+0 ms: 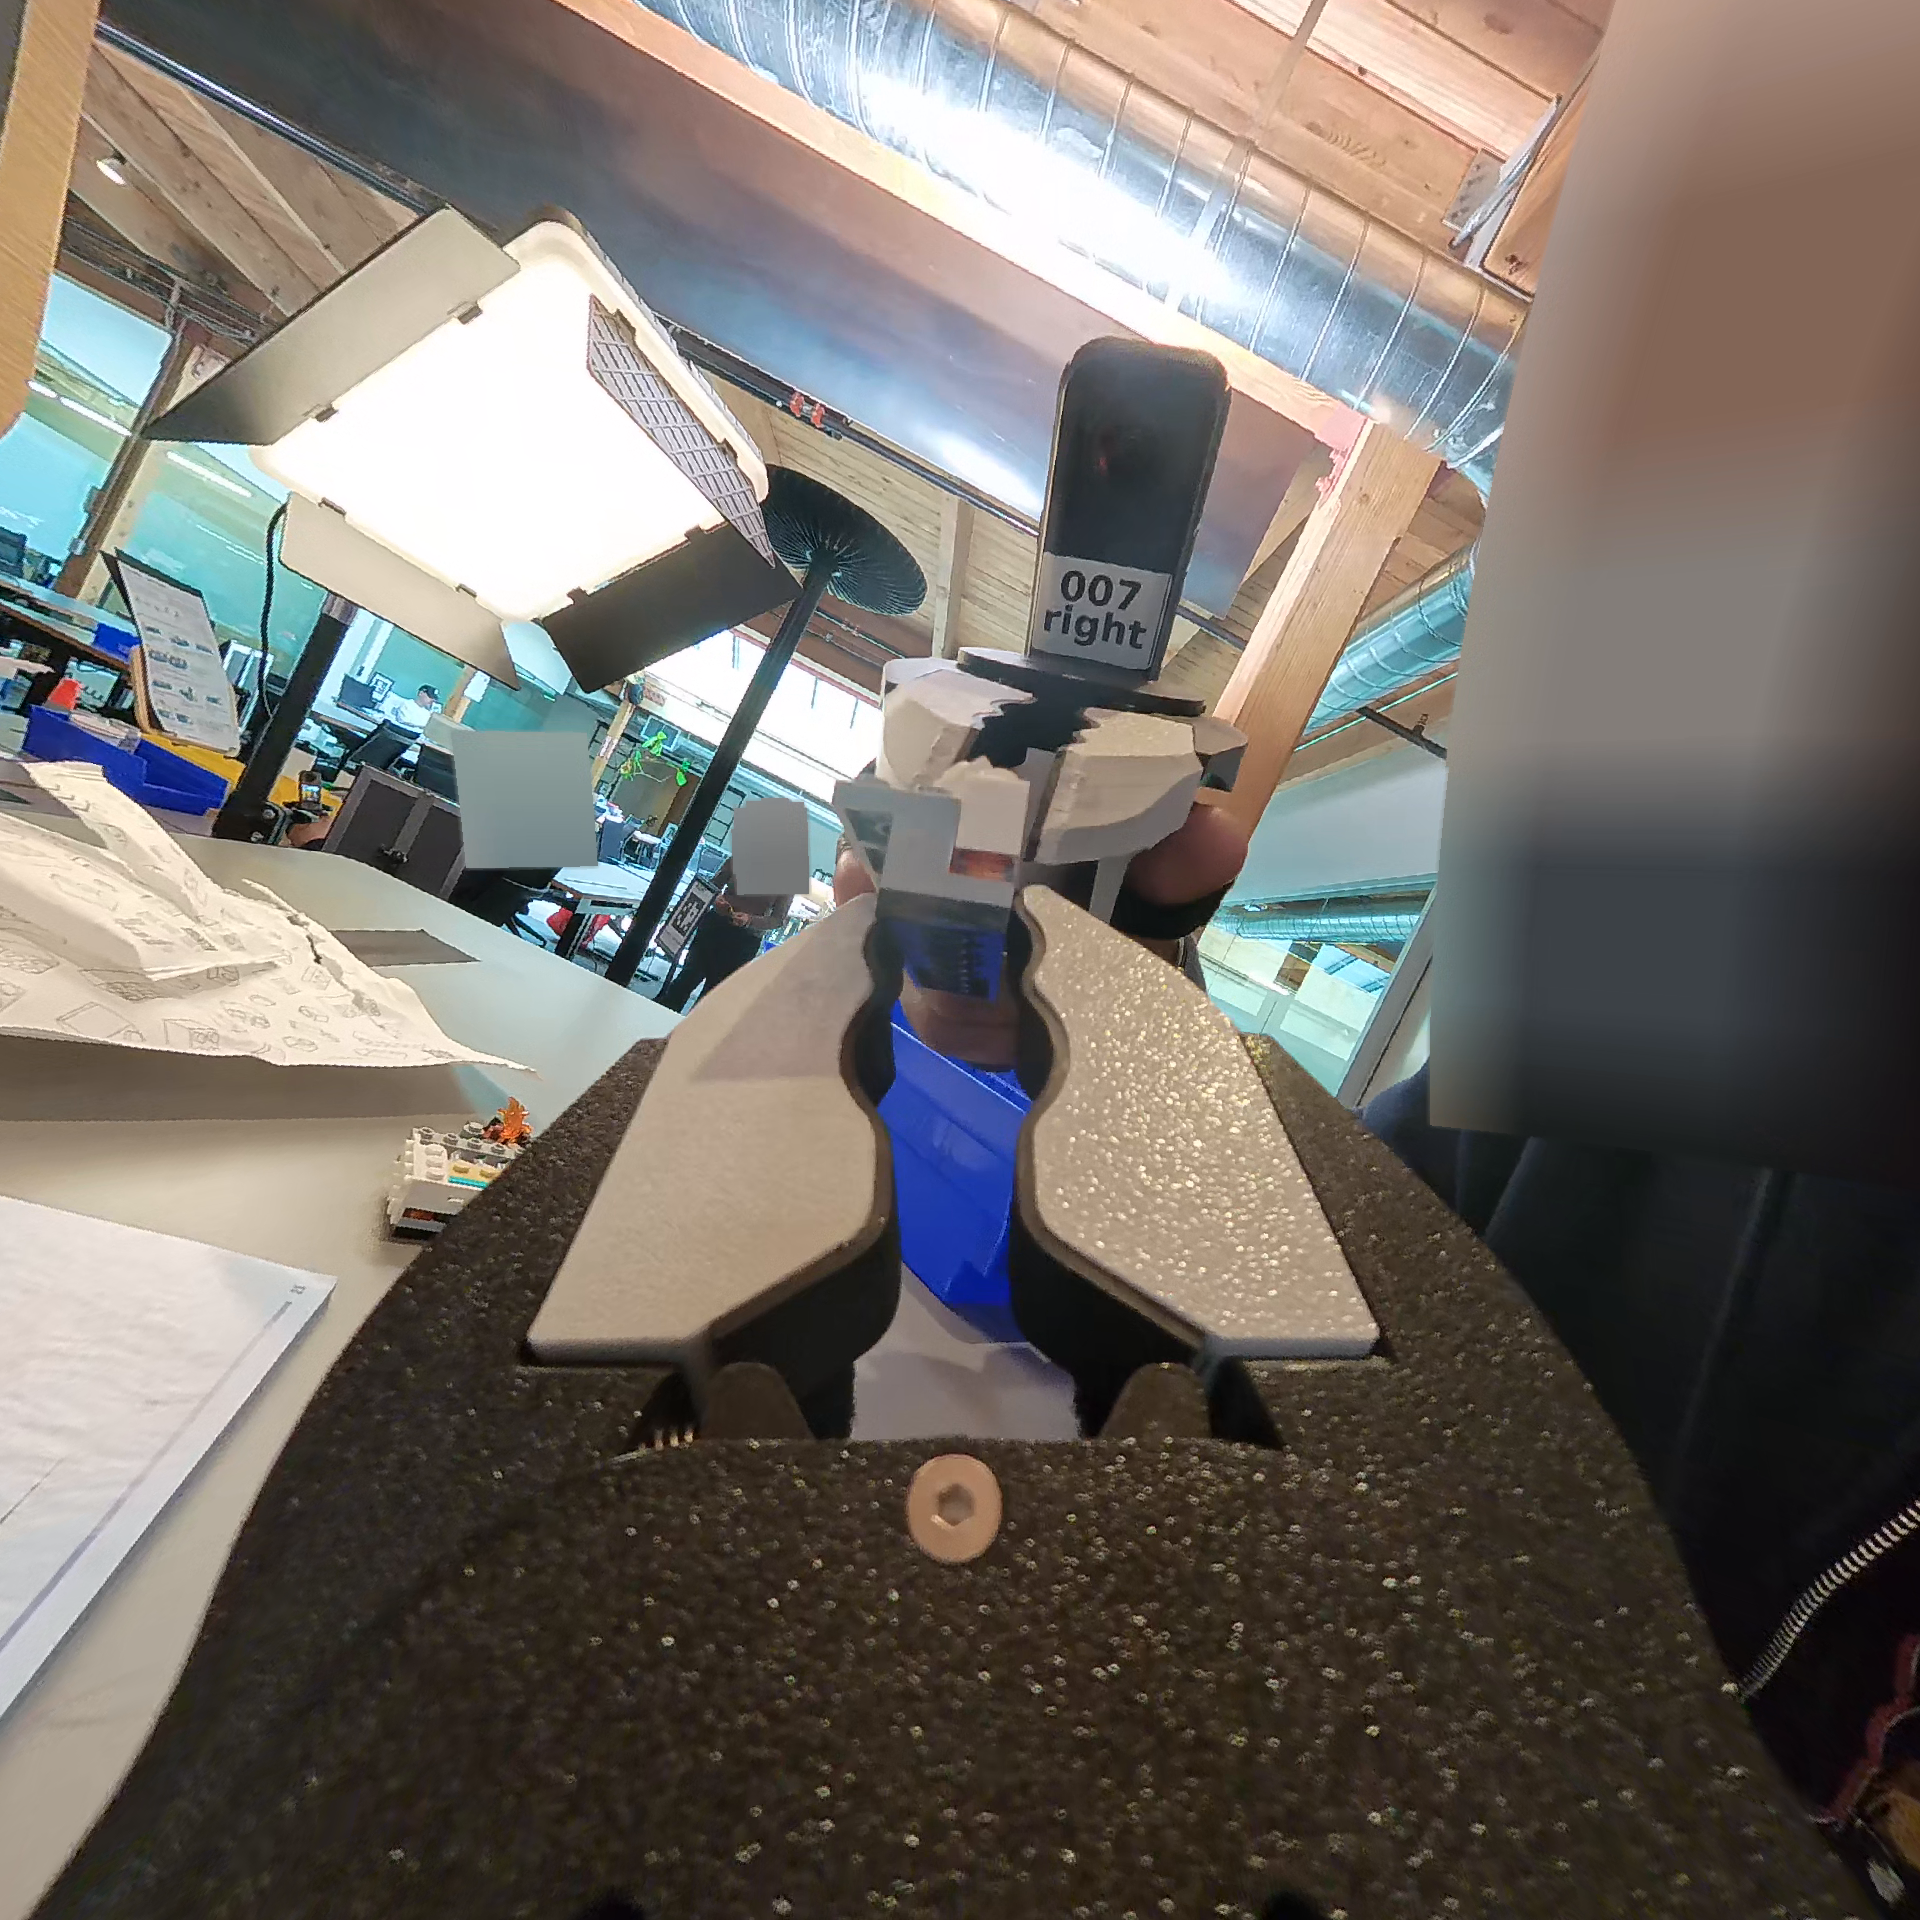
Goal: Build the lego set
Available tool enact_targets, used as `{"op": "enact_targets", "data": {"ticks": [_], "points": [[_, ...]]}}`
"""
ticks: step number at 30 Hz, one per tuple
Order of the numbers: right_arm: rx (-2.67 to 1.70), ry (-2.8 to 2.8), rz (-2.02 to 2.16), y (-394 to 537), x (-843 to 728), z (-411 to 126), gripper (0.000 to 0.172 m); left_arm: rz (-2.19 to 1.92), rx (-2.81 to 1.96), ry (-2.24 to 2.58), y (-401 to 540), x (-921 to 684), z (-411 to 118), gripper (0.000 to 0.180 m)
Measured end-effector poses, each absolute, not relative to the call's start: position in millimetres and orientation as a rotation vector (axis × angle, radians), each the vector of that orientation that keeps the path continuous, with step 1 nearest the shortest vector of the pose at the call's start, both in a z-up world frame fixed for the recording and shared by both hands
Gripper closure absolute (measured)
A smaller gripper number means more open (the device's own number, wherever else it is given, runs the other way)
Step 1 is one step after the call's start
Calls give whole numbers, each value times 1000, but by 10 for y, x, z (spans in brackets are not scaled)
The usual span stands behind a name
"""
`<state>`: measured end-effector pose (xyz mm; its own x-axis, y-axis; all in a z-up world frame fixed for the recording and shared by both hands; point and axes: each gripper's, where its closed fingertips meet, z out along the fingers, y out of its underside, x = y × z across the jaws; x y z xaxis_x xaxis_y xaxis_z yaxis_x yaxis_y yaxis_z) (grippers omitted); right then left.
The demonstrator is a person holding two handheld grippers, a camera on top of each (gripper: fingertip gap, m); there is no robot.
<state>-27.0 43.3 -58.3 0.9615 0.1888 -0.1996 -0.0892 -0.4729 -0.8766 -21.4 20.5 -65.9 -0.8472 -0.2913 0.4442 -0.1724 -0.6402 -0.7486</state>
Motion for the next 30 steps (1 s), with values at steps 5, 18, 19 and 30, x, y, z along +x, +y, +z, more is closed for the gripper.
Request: {"op": "enact_targets", "data": {"ticks": [5, 18, 19, 30], "points": [[-2053, -76, 314, 446, -283, -607, 160, -2654, -847, 1294, 217, -212, -659, 161], [-2091, -113, 178, 448, -286, -599, 159, -2638, -842, 1327, 176, -214, -677, 161], [-2088, -115, 187, 449, -298, -595, 159, -2641, -843, 1327, 175, -213, -677, 161], [-2045, -117, 233, 448, -320, -537, 163, -2655, -837, 1322, 178, -222, -667, 162]]}}
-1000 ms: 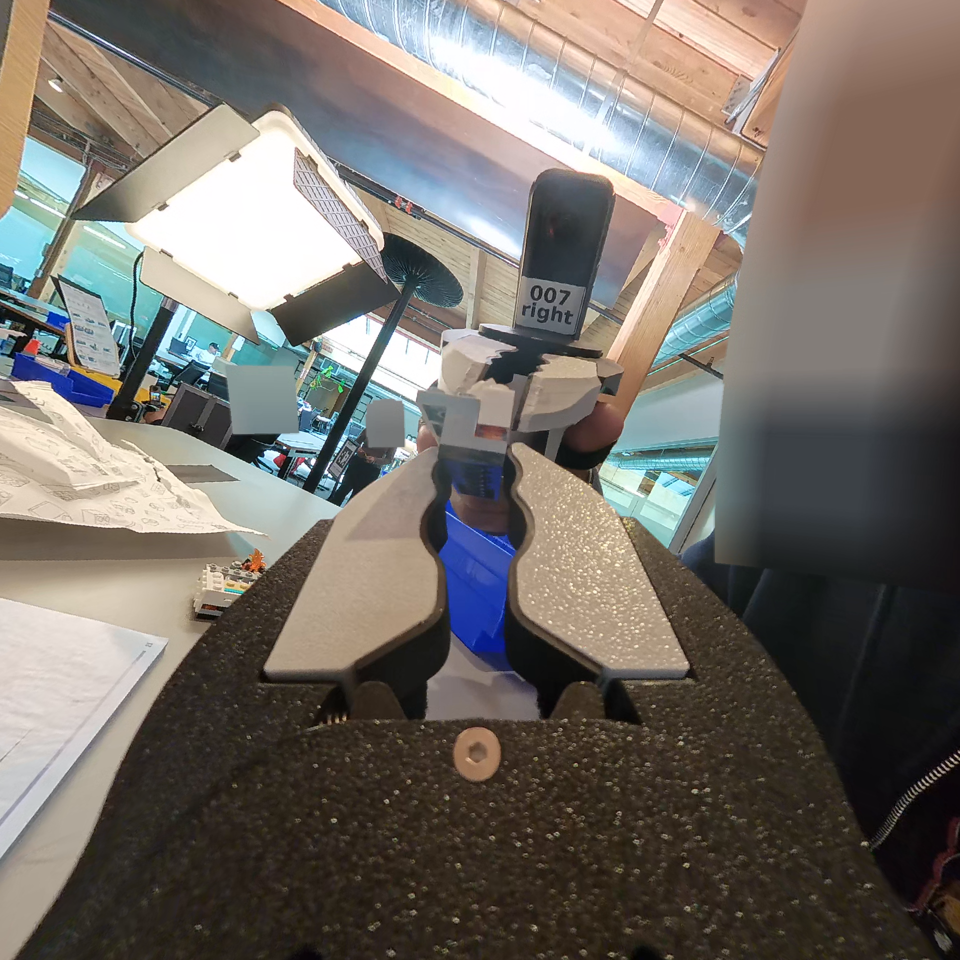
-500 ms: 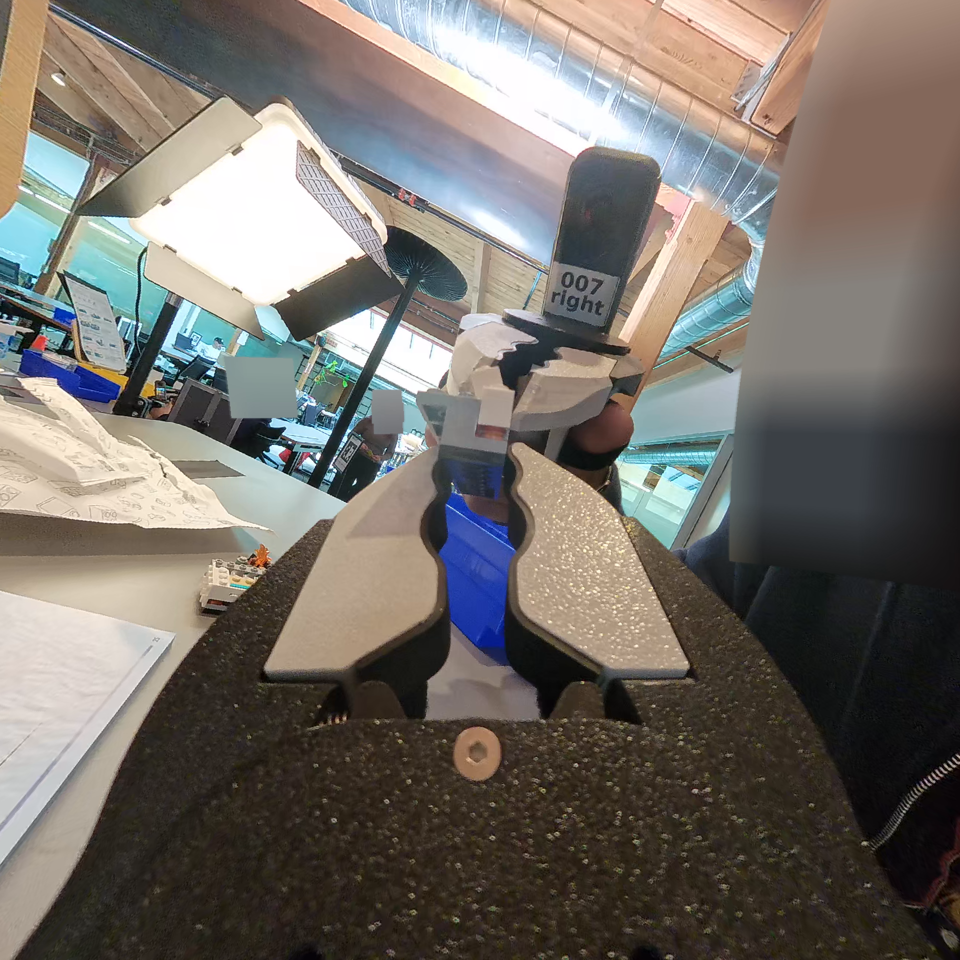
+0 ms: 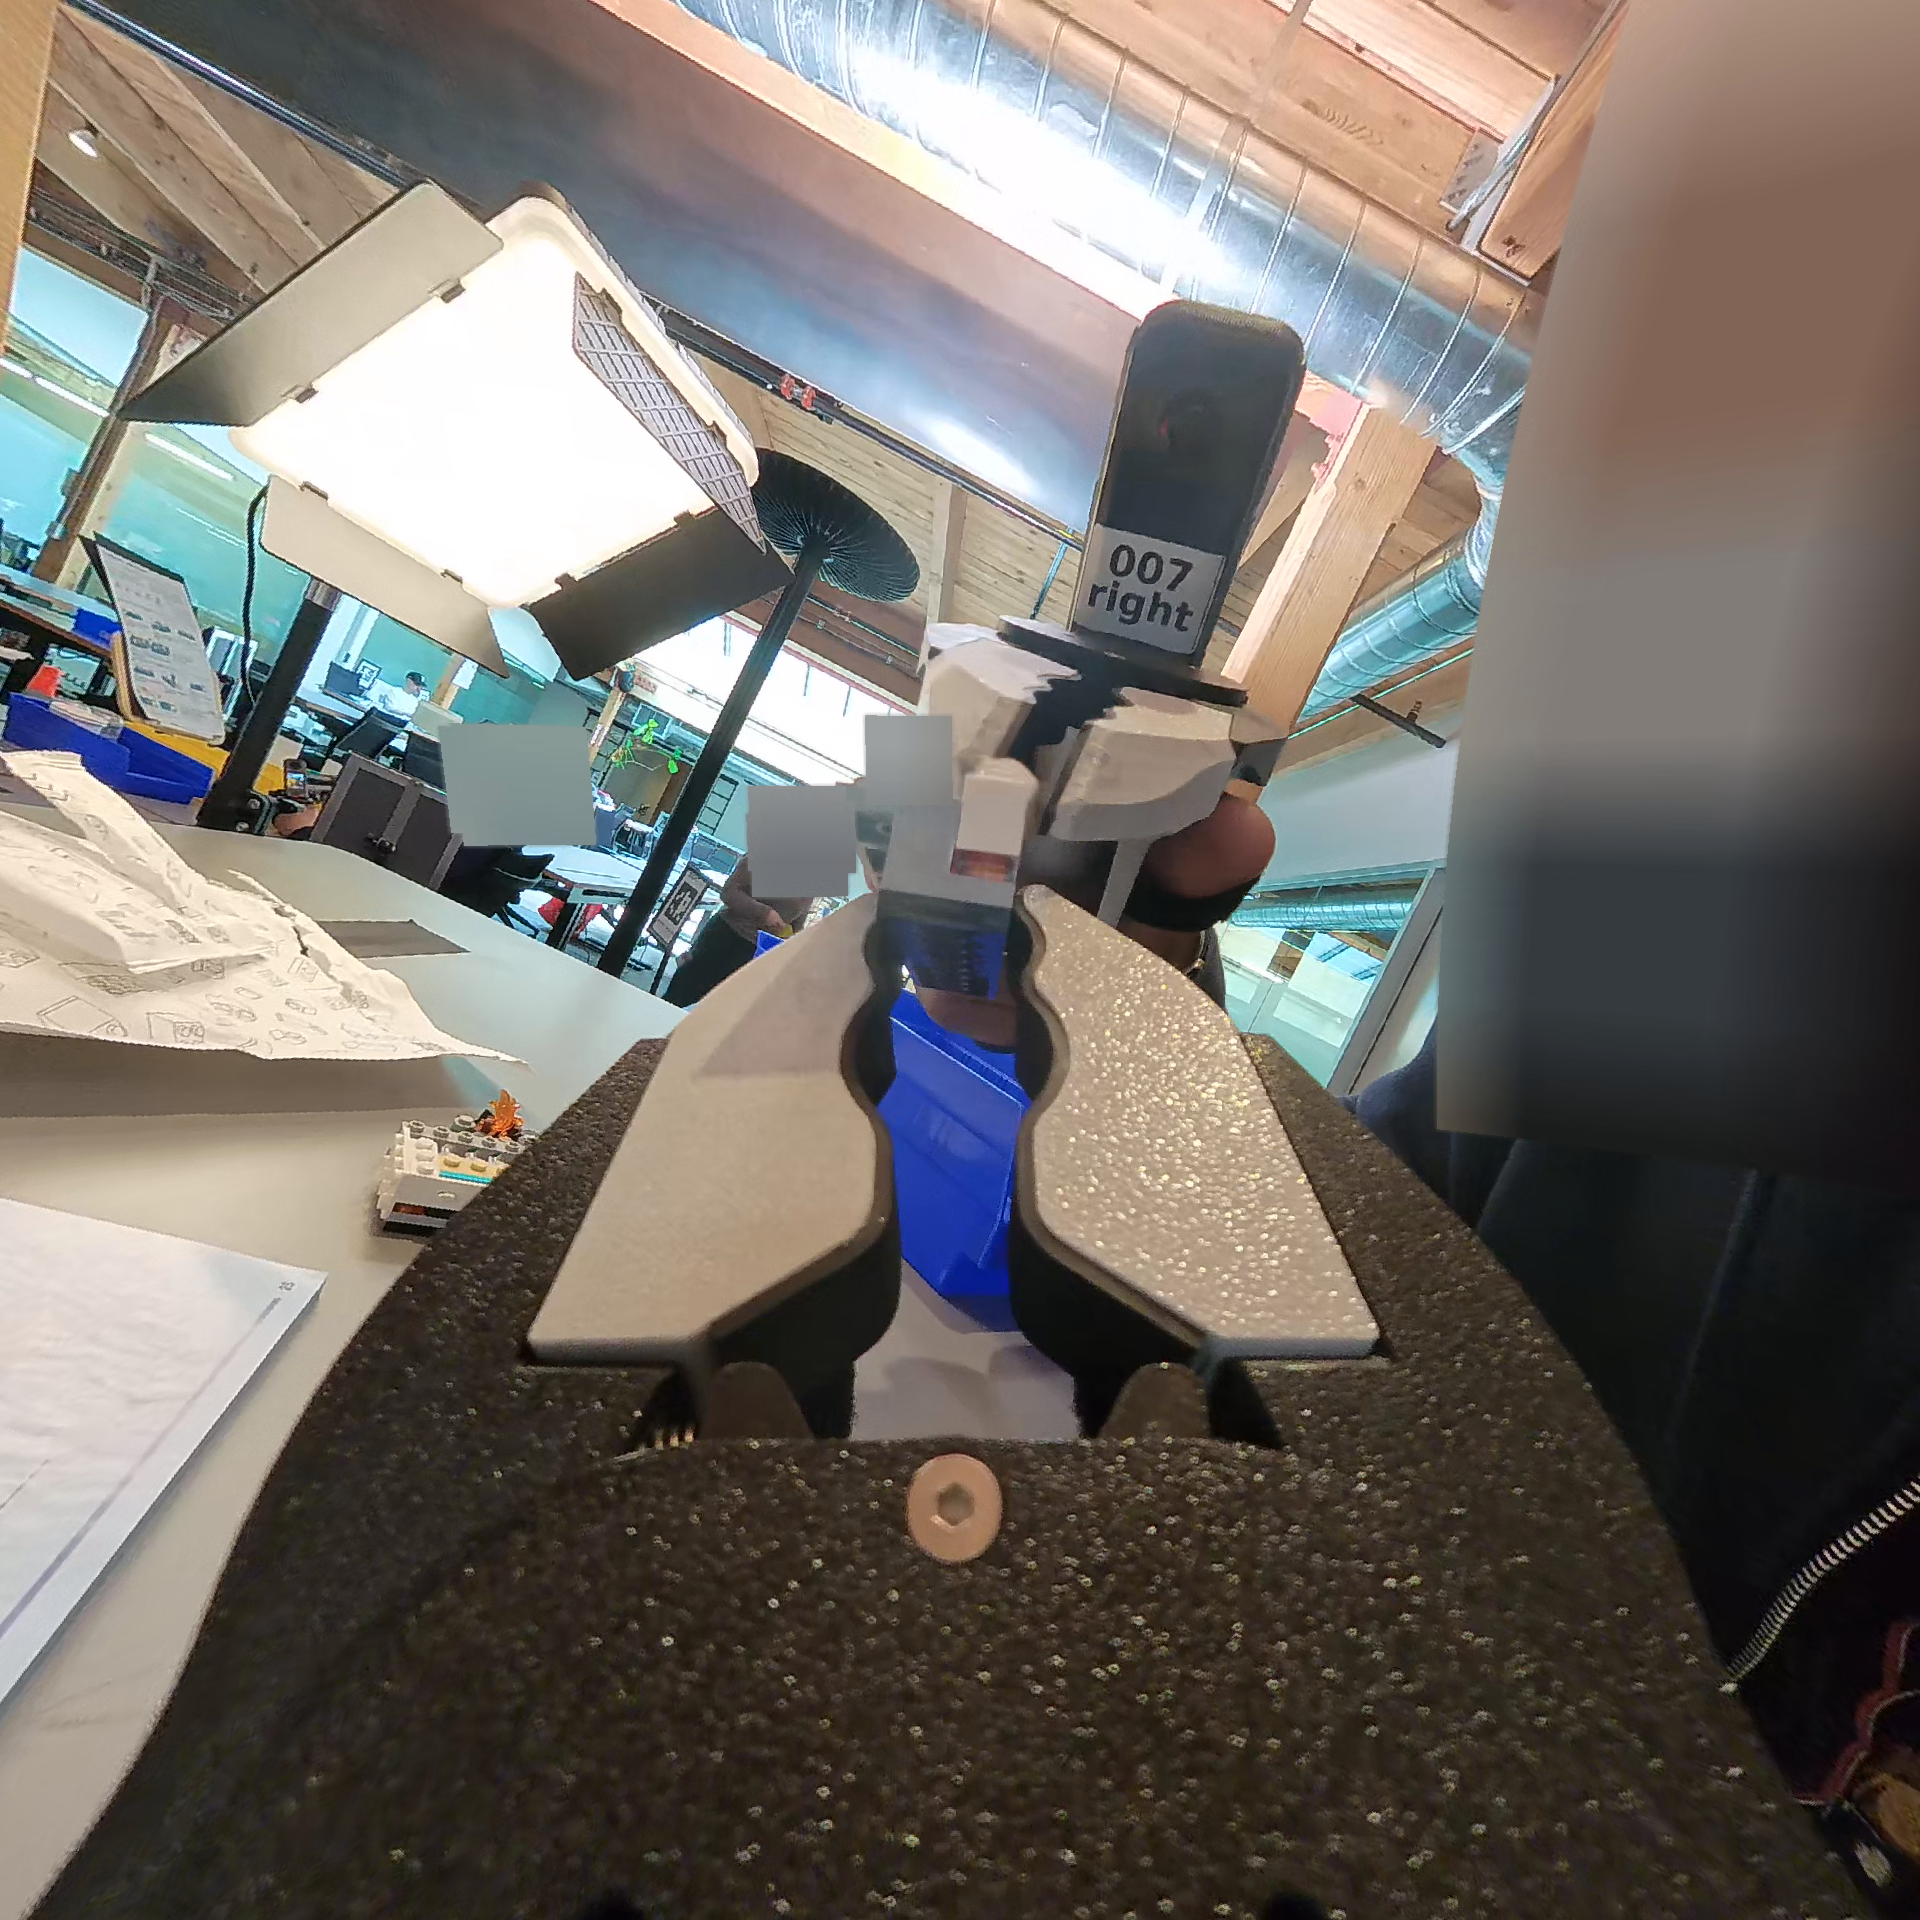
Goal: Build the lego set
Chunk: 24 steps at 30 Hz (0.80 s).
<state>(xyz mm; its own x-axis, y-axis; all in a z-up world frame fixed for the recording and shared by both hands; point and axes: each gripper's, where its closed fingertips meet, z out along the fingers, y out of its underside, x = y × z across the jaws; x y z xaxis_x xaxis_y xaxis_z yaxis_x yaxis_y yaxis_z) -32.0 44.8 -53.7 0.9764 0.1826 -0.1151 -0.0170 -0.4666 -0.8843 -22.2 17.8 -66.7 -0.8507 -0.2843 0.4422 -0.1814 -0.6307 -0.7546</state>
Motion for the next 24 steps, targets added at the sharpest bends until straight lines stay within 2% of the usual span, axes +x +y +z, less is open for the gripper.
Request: {"op": "enact_targets", "data": {"ticks": [11, 24], "points": [[-2047, -125, 250, 457, -338, -565, 165, -2654, -837, 1317, 189, -223, -663, 161], [-2011, -224, 295, 367, -357, -585, 158, -2663, -812, 1317, 192, -247, -646, 161]]}}
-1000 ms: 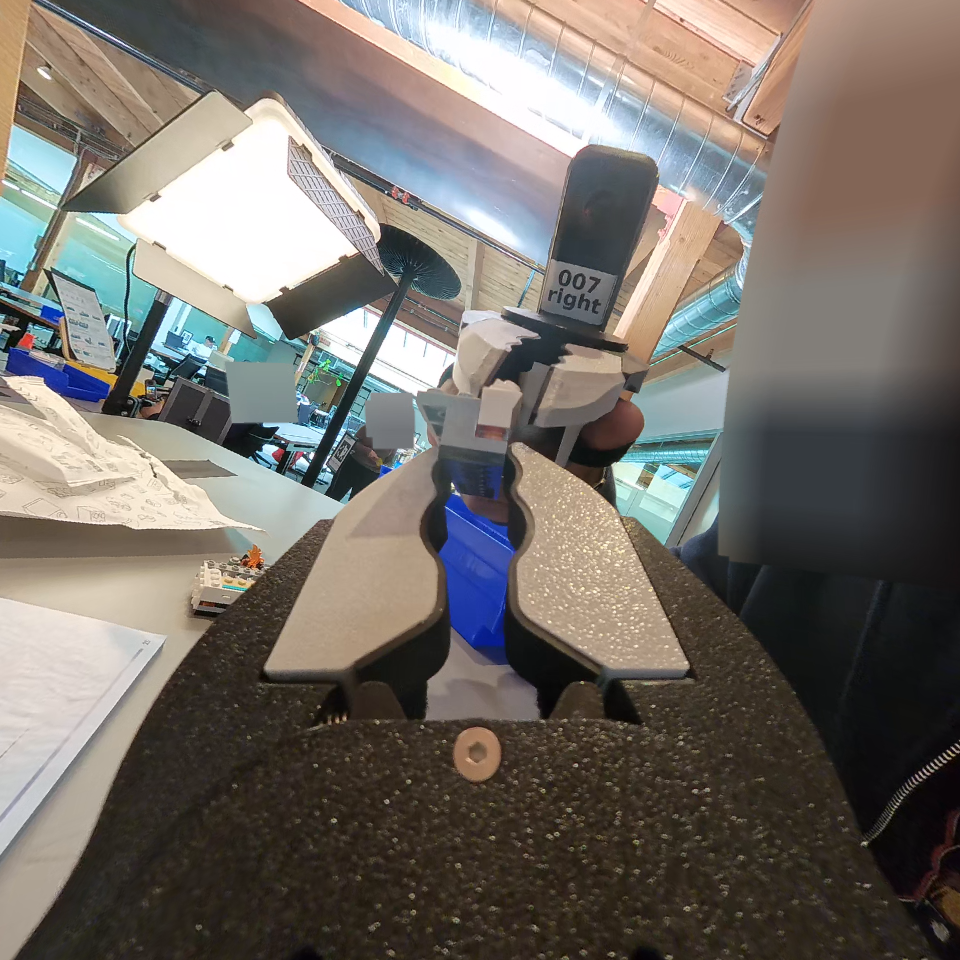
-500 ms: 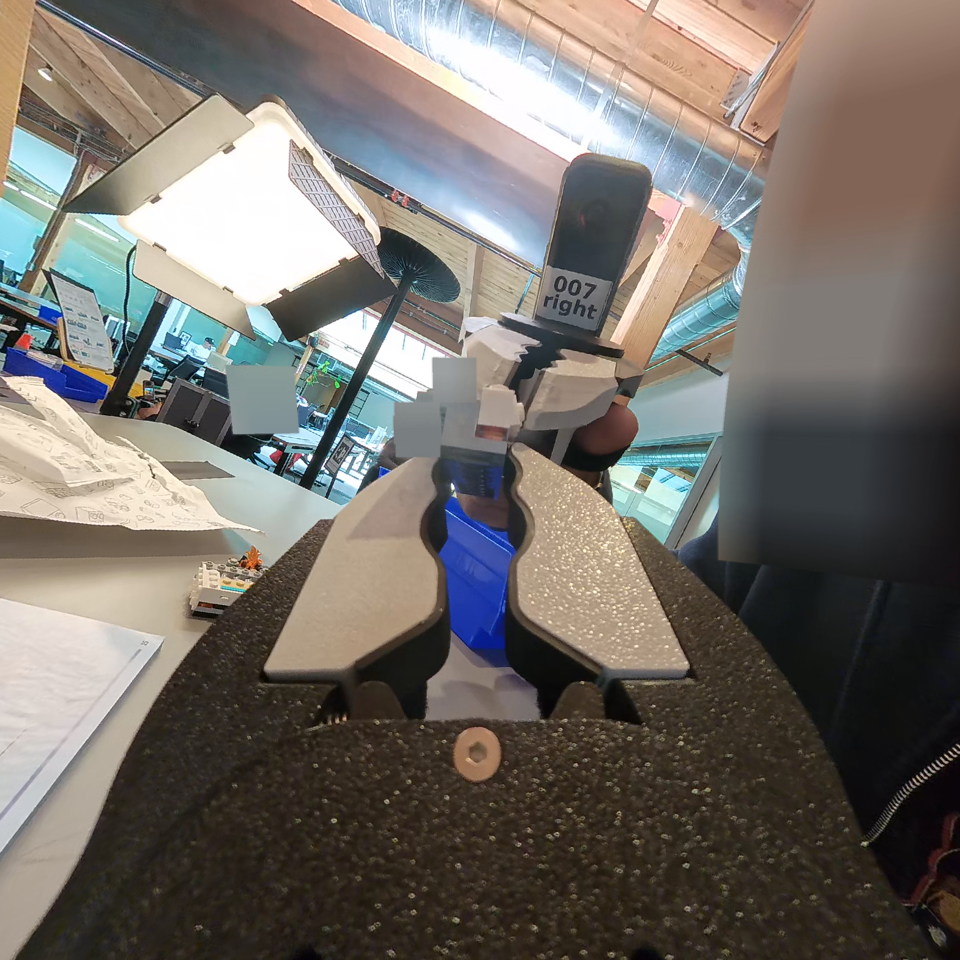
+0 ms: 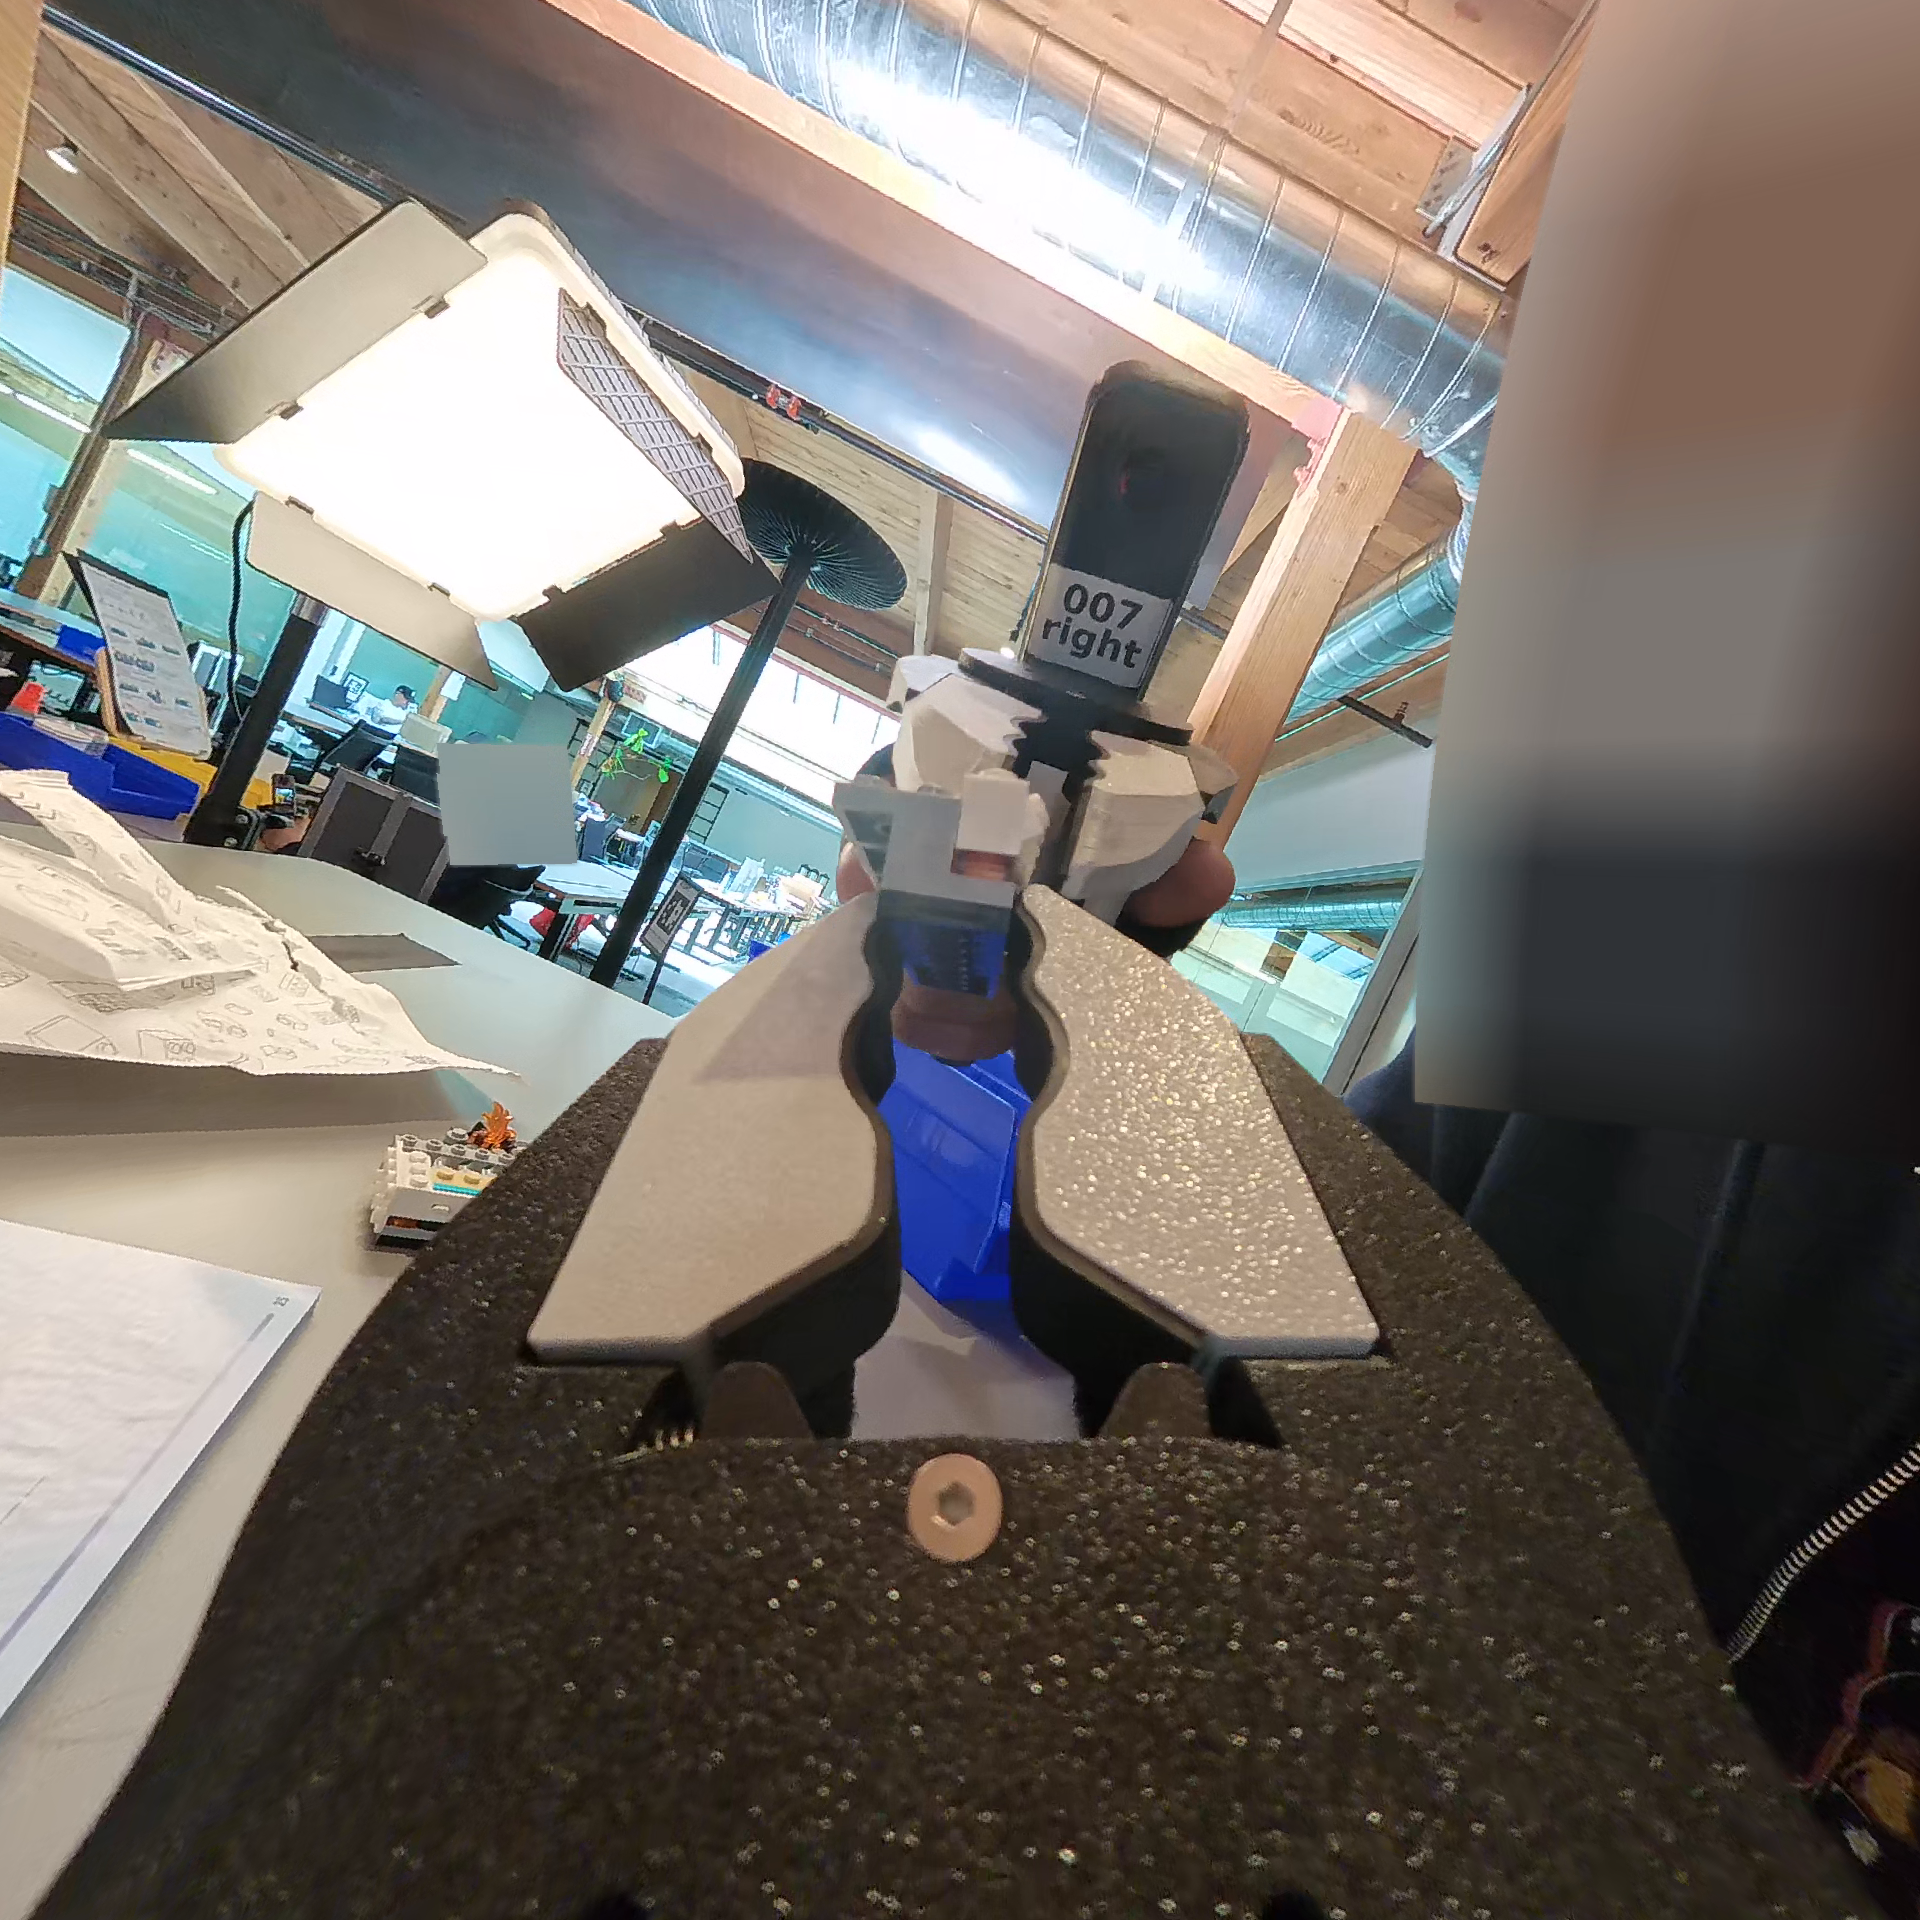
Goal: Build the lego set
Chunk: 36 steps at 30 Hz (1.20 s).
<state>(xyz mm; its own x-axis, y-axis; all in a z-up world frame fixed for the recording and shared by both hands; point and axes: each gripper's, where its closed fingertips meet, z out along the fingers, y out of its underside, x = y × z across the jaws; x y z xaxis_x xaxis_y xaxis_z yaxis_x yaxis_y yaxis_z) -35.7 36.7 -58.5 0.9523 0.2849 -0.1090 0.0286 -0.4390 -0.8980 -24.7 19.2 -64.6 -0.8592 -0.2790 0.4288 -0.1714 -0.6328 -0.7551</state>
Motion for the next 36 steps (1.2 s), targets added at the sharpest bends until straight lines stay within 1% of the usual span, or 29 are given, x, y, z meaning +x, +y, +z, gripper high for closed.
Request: {"op": "enact_targets", "data": {"ticks": [10, 16, 26, 31, 36], "points": [[-1996, -156, 383, 370, -346, -559, 163, -2621, -798, 1354, 164, -249, -662, 161], [-1973, -115, 526, 351, -412, -527, 164, -2608, -799, 1365, 159, -247, -670, 161], [-1993, -49, 491, 380, -324, -557, 165, -2615, -807, 1355, 173, -241, -668, 161], [-1990, -20, 498, 410, -303, -572, 158, -2639, -813, 1332, 197, -239, -656, 162], [-1937, -27, 493, 428, -298, -490, 163, -2641, -815, 1328, 206, -237, -654, 161]]}}
